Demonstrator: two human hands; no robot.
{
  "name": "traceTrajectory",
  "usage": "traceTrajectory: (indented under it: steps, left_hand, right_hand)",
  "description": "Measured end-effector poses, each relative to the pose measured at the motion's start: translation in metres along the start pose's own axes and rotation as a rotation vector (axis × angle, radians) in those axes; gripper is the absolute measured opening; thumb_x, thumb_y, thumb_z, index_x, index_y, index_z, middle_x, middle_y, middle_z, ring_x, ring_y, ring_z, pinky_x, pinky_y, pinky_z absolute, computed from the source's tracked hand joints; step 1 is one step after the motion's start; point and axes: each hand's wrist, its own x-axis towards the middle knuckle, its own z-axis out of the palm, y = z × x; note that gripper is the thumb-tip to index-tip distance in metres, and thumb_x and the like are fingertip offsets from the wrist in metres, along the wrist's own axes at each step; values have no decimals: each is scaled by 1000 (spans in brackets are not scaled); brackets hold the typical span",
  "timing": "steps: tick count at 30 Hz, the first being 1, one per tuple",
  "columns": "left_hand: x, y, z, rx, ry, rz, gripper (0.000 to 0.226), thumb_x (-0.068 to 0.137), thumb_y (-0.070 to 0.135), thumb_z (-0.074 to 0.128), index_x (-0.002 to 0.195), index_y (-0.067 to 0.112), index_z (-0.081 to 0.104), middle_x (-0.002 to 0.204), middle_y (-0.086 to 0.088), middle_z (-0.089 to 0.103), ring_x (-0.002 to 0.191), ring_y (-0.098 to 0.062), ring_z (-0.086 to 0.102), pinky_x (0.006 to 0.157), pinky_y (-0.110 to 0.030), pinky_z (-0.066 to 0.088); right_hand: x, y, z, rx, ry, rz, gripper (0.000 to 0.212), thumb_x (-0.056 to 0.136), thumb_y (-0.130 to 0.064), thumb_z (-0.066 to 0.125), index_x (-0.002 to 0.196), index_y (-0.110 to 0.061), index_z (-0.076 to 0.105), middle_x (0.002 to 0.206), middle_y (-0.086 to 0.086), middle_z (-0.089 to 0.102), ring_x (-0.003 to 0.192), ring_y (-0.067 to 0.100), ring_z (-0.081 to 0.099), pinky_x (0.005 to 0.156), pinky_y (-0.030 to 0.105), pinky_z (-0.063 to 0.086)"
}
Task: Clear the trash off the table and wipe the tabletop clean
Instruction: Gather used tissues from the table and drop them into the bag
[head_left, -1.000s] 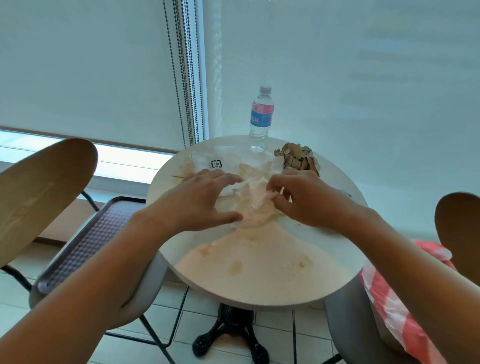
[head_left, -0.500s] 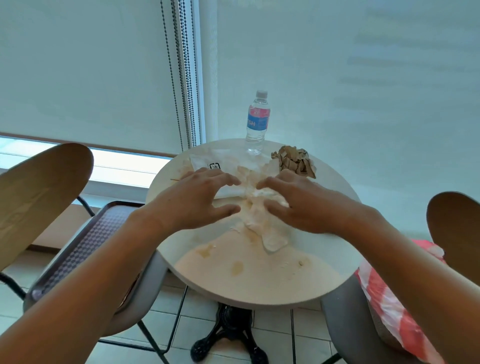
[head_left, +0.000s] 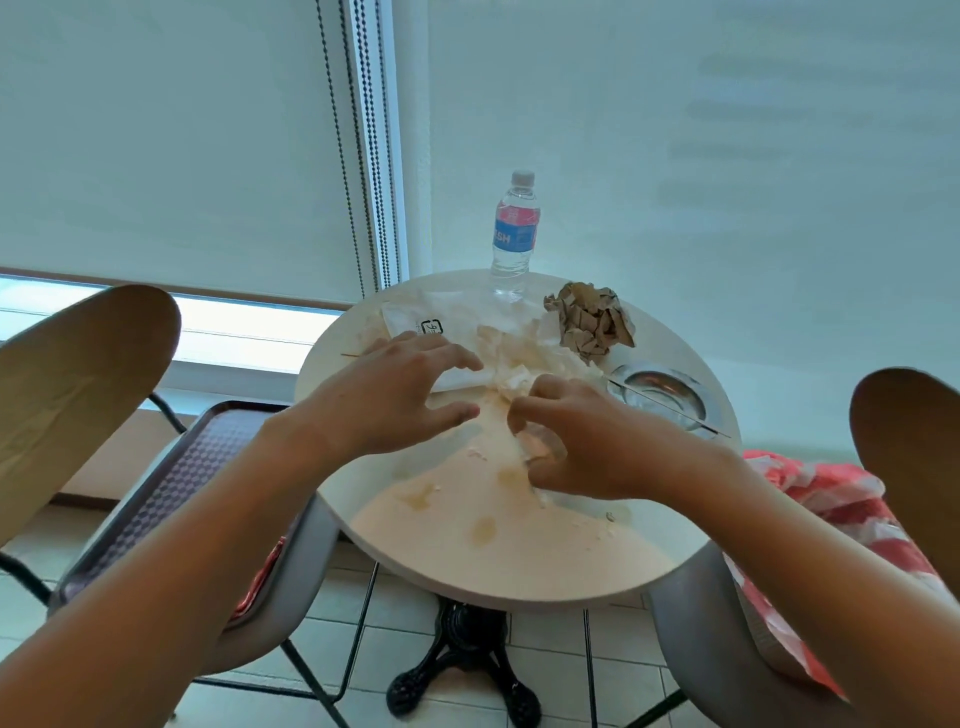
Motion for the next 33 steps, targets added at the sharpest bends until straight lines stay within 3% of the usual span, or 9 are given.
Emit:
traceTrajectory:
  steps: [5, 9, 13, 17, 26, 33]
  left_hand:
    - [15, 9, 5, -40, -15, 46, 46, 89, 53, 62, 130, 37, 55, 133, 13, 56, 124, -14, 51, 106, -36, 39]
    - [30, 18, 11, -41, -30, 89, 49, 88, 52, 64, 133, 35, 54, 135, 10, 54, 125, -14, 50, 106, -34, 37]
    - [44, 25, 22, -21, -66, 120, 54, 86, 54, 65, 135, 36, 51, 138, 9, 52, 129, -16, 47, 108, -39, 38]
    - [55, 36, 35, 24, -139, 138, 63, 80, 67, 62, 135, 41, 47, 143, 11, 47, 134, -16, 39, 112, -38, 33]
    - [62, 40, 46, -24, -150, 127, 55, 80, 60, 68, 125, 35, 51, 119, 7, 60, 105, -14, 55, 88, -30, 42]
    - [54, 35, 47, -83, -162, 100, 35, 83, 56, 67, 101, 27, 60, 99, 11, 56, 90, -14, 57, 78, -33, 50]
  right_hand:
    - [-12, 5, -15, 80, 62, 17, 27, 89, -33, 67, 115, -32, 59, 114, -11, 52, 96, 13, 53, 82, 27, 48]
    - [-24, 13, -30, 123, 141, 44, 11, 91, -25, 60, 98, -33, 55, 95, -19, 50, 81, -2, 49, 68, 16, 34]
    - [-34, 24, -40, 182, 188, 68, 8, 95, -20, 51, 91, -26, 55, 83, -7, 55, 68, 4, 47, 61, 19, 33]
    - [-42, 29, -46, 290, 225, 77, 13, 98, -11, 47, 88, -17, 53, 68, -9, 48, 59, 5, 41, 58, 17, 35]
    - [-42, 35, -45, 282, 222, 92, 11, 96, -16, 46, 90, -25, 49, 74, -8, 51, 60, 6, 41, 58, 24, 33]
    - [-37, 34, -43, 277, 251, 82, 11, 95, -17, 46, 90, -26, 49, 73, -9, 51, 61, 6, 43, 57, 23, 33]
